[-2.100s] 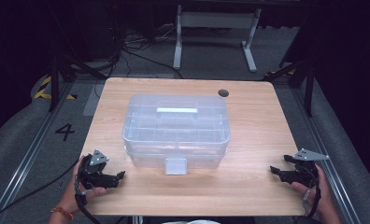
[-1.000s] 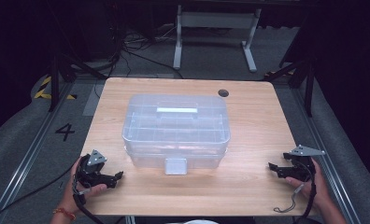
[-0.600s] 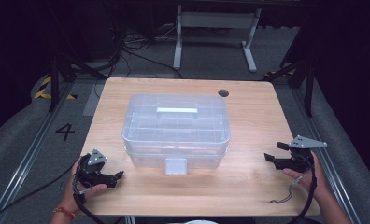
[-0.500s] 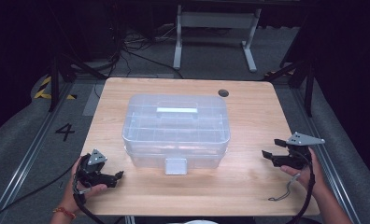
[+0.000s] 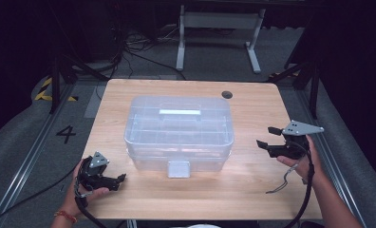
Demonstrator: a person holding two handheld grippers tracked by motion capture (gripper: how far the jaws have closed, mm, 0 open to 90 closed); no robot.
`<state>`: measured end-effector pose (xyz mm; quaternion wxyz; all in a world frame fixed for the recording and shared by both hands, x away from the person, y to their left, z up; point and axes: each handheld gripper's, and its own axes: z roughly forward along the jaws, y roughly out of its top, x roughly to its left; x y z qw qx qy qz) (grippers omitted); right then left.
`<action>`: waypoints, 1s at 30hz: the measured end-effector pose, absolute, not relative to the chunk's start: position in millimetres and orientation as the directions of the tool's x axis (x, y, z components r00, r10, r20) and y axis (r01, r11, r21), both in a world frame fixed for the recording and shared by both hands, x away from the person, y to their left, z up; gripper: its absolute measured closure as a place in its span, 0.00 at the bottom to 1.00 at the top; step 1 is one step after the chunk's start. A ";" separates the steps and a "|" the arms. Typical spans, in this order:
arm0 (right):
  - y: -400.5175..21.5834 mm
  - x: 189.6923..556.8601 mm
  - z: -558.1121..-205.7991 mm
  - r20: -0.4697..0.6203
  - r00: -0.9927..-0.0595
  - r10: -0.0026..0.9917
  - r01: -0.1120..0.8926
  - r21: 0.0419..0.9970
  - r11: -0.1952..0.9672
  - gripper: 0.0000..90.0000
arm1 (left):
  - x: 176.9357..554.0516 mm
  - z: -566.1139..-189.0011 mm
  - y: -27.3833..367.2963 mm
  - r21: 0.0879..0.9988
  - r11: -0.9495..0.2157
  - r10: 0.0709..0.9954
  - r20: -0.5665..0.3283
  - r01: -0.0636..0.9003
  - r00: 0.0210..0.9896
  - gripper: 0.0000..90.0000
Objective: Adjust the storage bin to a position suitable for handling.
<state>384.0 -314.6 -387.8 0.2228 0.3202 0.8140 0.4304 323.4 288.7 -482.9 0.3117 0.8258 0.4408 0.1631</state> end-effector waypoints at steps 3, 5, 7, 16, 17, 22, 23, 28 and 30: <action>-310.4 385.4 -381.1 -0.093 -0.701 0.707 0.315 0.849 0.425 0.33 | 323.7 -482.5 288.6 0.656 -0.422 0.829 -0.001 0.626 0.560 0.01; -306.4 387.0 -374.9 -0.097 -0.707 0.701 0.303 0.853 0.424 0.33 | 323.6 -482.5 288.6 0.656 -0.422 0.829 -0.002 0.626 0.560 0.01; -303.2 388.7 -370.4 -0.096 -0.710 0.697 0.294 0.859 0.418 0.33 | 323.7 -482.5 288.6 0.656 -0.422 0.829 -0.001 0.626 0.560 0.01; -289.8 396.6 -354.5 -0.110 -0.730 0.675 0.251 0.875 0.415 0.33 | 324.0 -482.6 288.1 0.656 -0.419 0.827 -0.009 0.628 0.562 0.01; -288.6 397.1 -353.1 -0.107 -0.729 0.676 0.251 0.877 0.410 0.33 | 324.0 -482.7 288.0 0.657 -0.419 0.827 -0.009 0.627 0.561 0.01; -275.3 404.6 -340.9 -0.118 -0.746 0.655 0.222 0.883 0.413 0.33 | 324.6 -482.6 288.3 0.657 -0.424 0.825 -0.005 0.624 0.566 0.01; -272.7 405.8 -338.8 -0.119 -0.750 0.651 0.216 0.885 0.412 0.33 | 324.6 -482.6 288.3 0.657 -0.424 0.825 -0.005 0.624 0.565 0.01; -251.9 413.0 -327.4 -0.141 -0.769 0.624 0.188 0.883 0.431 0.34 | 324.5 -482.6 288.3 0.657 -0.423 0.825 -0.006 0.624 0.565 0.01; -244.1 414.5 -325.6 -0.152 -0.779 0.609 0.179 0.876 0.448 0.34 | 324.5 -482.6 288.3 0.657 -0.423 0.825 -0.006 0.624 0.565 0.01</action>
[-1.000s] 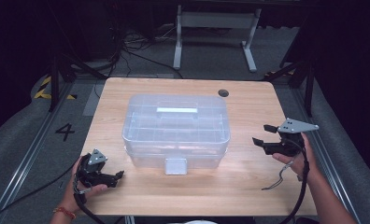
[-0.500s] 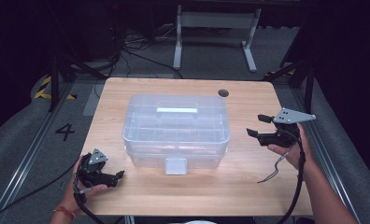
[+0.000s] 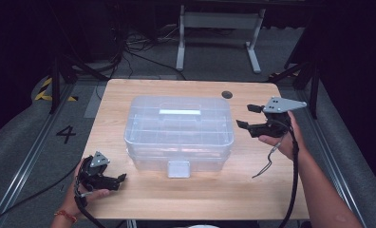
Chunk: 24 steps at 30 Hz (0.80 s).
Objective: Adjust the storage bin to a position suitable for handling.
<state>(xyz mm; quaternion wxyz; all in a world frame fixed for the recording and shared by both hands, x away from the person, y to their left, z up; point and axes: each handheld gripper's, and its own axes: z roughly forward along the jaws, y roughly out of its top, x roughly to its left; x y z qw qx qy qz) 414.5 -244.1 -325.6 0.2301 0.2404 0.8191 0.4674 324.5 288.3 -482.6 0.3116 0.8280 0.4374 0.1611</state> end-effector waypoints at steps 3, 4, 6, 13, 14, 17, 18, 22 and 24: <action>-233.7 416.5 -322.3 -0.152 -0.791 0.592 0.168 0.877 0.449 0.34 | 324.6 -482.6 288.3 0.657 -0.423 0.825 -0.006 0.624 0.566 0.01; -229.1 417.5 -320.8 -0.153 -0.797 0.584 0.162 0.877 0.451 0.34 | 324.6 -482.6 288.3 0.657 -0.423 0.825 -0.007 0.624 0.566 0.01; -222.0 418.9 -319.0 -0.161 -0.800 0.578 0.156 0.875 0.458 0.34 | 324.6 -482.6 288.4 0.657 -0.424 0.824 -0.005 0.623 0.566 0.01; -200.7 424.3 -320.0 -0.164 -0.818 0.552 0.150 0.865 0.479 0.34 | 324.6 -482.6 288.3 0.657 -0.424 0.824 -0.006 0.624 0.566 0.01; -198.0 424.9 -320.3 -0.165 -0.819 0.549 0.149 0.863 0.482 0.35 | 324.7 -482.4 288.5 0.655 -0.426 0.823 -0.006 0.625 0.568 0.01; -190.0 427.4 -320.4 -0.159 -0.830 0.535 0.147 0.862 0.485 0.35 | 324.7 -482.6 288.4 0.657 -0.424 0.824 -0.006 0.623 0.567 0.01; -187.6 427.9 -320.2 -0.164 -0.831 0.531 0.142 0.861 0.489 0.35 | 324.8 -482.3 288.5 0.654 -0.427 0.823 -0.006 0.624 0.568 0.01; -177.7 429.9 -318.5 -0.163 -0.844 0.510 0.135 0.856 0.499 0.36 | 324.8 -482.4 288.5 0.655 -0.426 0.823 -0.006 0.624 0.568 0.01; -172.0 430.8 -316.5 -0.166 -0.853 0.495 0.126 0.854 0.505 0.38 | 324.8 -482.4 288.5 0.655 -0.426 0.823 -0.006 0.624 0.568 0.01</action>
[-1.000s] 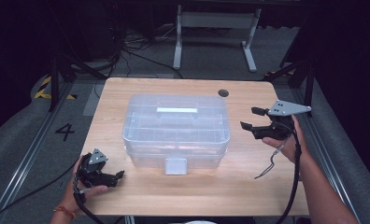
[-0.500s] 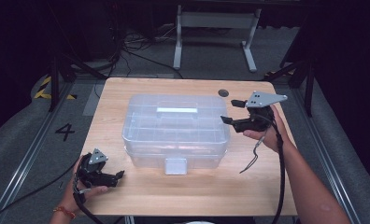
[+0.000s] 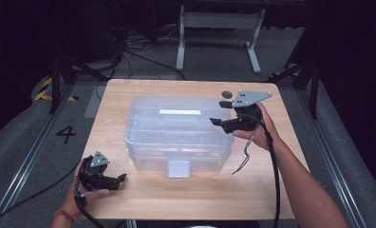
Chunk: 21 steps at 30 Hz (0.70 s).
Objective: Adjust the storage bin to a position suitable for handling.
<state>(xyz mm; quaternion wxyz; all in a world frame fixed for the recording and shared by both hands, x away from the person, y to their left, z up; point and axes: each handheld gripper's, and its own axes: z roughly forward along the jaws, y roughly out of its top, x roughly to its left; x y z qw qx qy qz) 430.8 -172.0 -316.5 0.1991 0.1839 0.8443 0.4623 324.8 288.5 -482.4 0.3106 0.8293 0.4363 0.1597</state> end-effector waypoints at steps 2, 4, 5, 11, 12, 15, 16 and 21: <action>-167.0 431.7 -315.0 -0.176 -0.857 0.485 0.113 0.853 0.510 0.38 | 324.8 -482.4 288.4 0.655 -0.426 0.823 -0.007 0.625 0.568 0.01; -161.2 432.9 -314.0 -0.174 -0.862 0.477 0.110 0.854 0.509 0.39 | 324.8 -482.4 288.4 0.655 -0.426 0.823 -0.007 0.624 0.568 0.01; -157.5 433.6 -314.1 -0.176 -0.865 0.470 0.106 0.851 0.514 0.39 | 324.8 -482.4 288.4 0.655 -0.426 0.823 -0.007 0.624 0.568 0.01; -144.7 438.4 -316.8 -0.187 -0.886 0.425 0.090 0.829 0.552 0.40 | 324.8 -482.4 288.5 0.654 -0.426 0.822 -0.007 0.624 0.569 0.01; -143.3 438.0 -316.8 -0.187 -0.888 0.421 0.088 0.828 0.554 0.42 | 324.8 -482.4 288.4 0.655 -0.426 0.823 -0.006 0.624 0.568 0.01; -141.1 435.7 -315.5 -0.190 -0.892 0.411 0.073 0.836 0.544 0.45 | 324.8 -482.4 288.5 0.655 -0.426 0.823 -0.006 0.624 0.568 0.01; -139.9 435.3 -315.0 -0.192 -0.892 0.409 0.069 0.837 0.543 0.46 | 324.8 -482.4 288.5 0.655 -0.426 0.823 -0.007 0.624 0.569 0.01; -135.2 437.3 -315.7 -0.183 -0.899 0.398 0.075 0.831 0.551 0.55 | 324.7 -482.6 288.4 0.657 -0.425 0.823 -0.006 0.623 0.567 0.01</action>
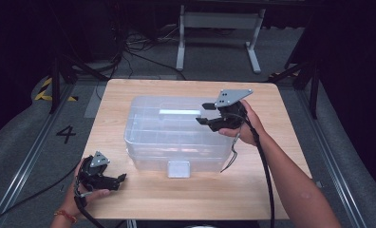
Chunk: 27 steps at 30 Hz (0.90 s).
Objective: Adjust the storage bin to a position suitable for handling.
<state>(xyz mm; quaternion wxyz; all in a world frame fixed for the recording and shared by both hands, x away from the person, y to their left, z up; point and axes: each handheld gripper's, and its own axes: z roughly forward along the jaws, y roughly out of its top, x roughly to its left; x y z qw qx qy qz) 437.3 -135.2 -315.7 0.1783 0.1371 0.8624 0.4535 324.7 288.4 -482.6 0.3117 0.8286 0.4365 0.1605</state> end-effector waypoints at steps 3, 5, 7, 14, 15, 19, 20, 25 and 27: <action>-132.4 436.1 -314.9 -0.189 -0.904 0.384 0.066 0.826 0.560 0.62 | 324.7 -482.3 288.5 0.655 -0.427 0.823 -0.006 0.624 0.569 0.01; -131.1 435.9 -314.2 -0.186 -0.906 0.379 0.068 0.822 0.565 0.66 | 324.5 -482.6 288.3 0.657 -0.423 0.823 -0.008 0.623 0.567 0.01; -129.6 435.0 -313.5 -0.190 -0.909 0.372 0.063 0.819 0.570 0.70 | 324.3 -482.4 289.1 0.658 -0.426 0.822 -0.006 0.621 0.570 0.01; -121.9 431.7 -309.8 -0.215 -0.912 0.350 0.040 0.803 0.595 0.82 | 324.3 -482.5 287.9 0.661 -0.420 0.824 -0.007 0.621 0.566 0.02; -121.4 431.7 -309.4 -0.216 -0.912 0.348 0.039 0.801 0.597 0.83 | 324.4 -482.3 287.5 0.660 -0.421 0.827 -0.003 0.622 0.562 0.02; -119.3 431.3 -308.3 -0.218 -0.913 0.345 0.037 0.797 0.602 0.85 | 324.3 -481.5 287.0 0.653 -0.421 0.829 -0.004 0.630 0.559 0.02; -119.3 431.6 -308.1 -0.215 -0.914 0.344 0.039 0.797 0.603 0.85 | 324.9 -480.5 287.3 0.645 -0.432 0.825 0.001 0.630 0.565 0.02; -118.9 432.1 -307.2 -0.212 -0.915 0.343 0.043 0.796 0.604 0.85 | 324.8 -476.8 289.2 0.651 -0.421 0.832 -0.001 0.631 0.555 0.14; -118.7 432.7 -306.5 -0.211 -0.916 0.342 0.043 0.794 0.606 0.85 | 324.9 -475.6 289.7 0.648 -0.430 0.831 0.011 0.629 0.556 0.20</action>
